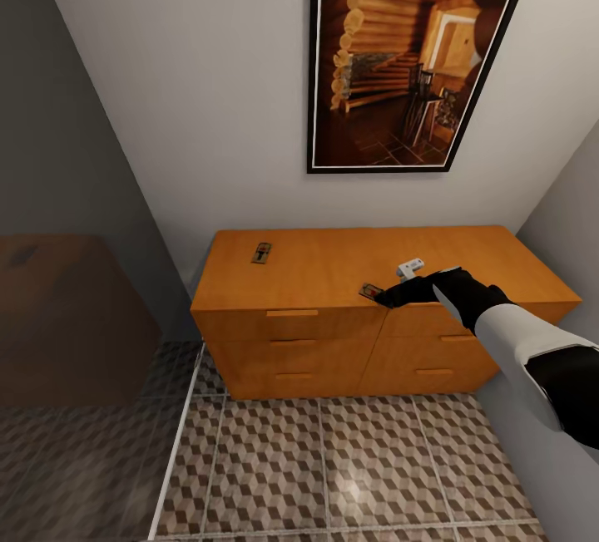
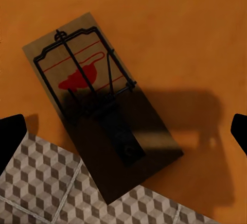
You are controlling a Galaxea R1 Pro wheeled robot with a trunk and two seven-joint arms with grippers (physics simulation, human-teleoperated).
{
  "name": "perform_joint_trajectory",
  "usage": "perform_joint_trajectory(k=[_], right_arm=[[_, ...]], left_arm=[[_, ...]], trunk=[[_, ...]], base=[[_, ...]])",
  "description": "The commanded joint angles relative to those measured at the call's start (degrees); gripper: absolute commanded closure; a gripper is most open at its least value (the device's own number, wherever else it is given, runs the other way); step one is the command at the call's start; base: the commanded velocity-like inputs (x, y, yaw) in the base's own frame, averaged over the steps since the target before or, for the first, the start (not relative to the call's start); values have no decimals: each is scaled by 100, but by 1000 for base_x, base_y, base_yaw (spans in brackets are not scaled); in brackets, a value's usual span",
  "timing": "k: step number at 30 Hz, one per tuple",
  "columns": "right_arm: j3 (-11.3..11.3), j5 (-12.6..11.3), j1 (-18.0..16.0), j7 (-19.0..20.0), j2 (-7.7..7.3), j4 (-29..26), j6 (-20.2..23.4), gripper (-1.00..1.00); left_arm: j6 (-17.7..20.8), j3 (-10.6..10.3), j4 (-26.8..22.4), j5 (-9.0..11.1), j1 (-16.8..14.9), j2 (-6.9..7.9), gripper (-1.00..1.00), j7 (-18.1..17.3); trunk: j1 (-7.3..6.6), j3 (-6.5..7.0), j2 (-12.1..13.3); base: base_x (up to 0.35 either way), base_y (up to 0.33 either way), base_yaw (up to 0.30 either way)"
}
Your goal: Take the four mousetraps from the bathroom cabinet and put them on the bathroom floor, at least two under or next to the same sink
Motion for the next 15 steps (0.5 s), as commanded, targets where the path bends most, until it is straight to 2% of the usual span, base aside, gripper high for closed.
perform_joint_trajectory(k=[1, 10, 15], right_arm=[[19, -25, -4, 12, -5, -12, 40, -100], [20, -25, -2, 20, -11, -12, 40, -100], [25, -25, -2, 21, -12, -12, 40, -100]], left_arm=[[-37, -39, 23, 24, -11, -1, -100, 7], [-37, -39, 25, 24, -11, -1, -100, 7], [-37, -39, 23, 24, -11, -1, -100, 8]], trunk=[[3, -10, -11], [3, -10, -11], [3, -10, -11]], base=[[0, 0, 0], [1, 0, 0], [71, 0, 0]])
